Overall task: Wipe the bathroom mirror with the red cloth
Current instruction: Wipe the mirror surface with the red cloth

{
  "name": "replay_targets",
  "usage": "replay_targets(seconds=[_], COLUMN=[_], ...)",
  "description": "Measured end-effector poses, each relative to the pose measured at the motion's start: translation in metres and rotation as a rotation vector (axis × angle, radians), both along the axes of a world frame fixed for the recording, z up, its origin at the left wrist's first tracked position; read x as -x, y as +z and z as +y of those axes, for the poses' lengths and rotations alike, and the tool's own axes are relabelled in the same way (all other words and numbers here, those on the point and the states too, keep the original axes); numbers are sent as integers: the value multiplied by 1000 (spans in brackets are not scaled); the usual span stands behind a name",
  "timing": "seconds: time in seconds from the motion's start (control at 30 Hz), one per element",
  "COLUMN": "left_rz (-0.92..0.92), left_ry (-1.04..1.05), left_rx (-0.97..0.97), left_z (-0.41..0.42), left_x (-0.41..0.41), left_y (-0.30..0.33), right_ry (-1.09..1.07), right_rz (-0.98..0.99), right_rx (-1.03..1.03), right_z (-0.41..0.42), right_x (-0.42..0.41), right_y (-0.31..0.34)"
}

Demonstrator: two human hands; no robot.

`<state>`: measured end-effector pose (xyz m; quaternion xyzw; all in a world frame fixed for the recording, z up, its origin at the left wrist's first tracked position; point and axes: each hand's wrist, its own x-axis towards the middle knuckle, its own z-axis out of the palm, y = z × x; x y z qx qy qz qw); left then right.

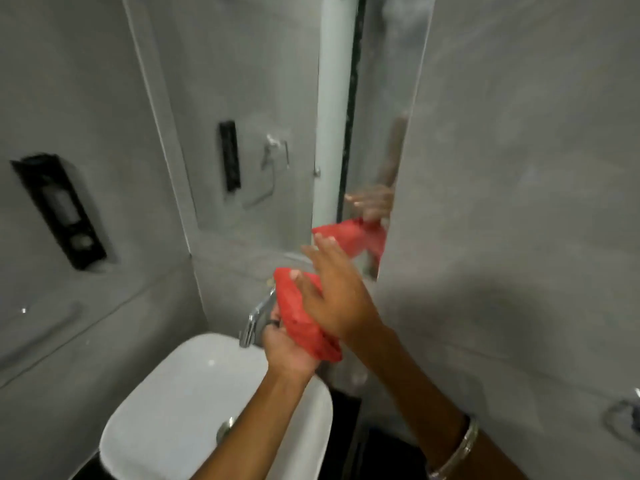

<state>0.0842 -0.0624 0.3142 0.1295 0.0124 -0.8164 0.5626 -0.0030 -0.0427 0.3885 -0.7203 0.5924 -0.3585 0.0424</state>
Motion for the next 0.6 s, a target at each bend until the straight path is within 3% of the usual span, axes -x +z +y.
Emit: replay_targets(seconds=[0.23,0.37,0.43,0.5,0.6], left_rz=[-87,-172,-407,-752,-1596], left_ry=[210,425,457,439,1056], left_rx=[289,625,867,1101,1321], left_z=[-58,-88,-99,-125,-185], left_x=[-20,-24,-15,-3,23], left_y=[146,249,296,328,352], right_ry=[-288,-522,-612,-665,-740], right_rz=[256,396,453,479,541], right_rx=[434,640,714,733,746], right_z=[-44,-50,-55,-62,-76], right_x=[60,99,122,144,169], right_y=[137,213,248,274,285])
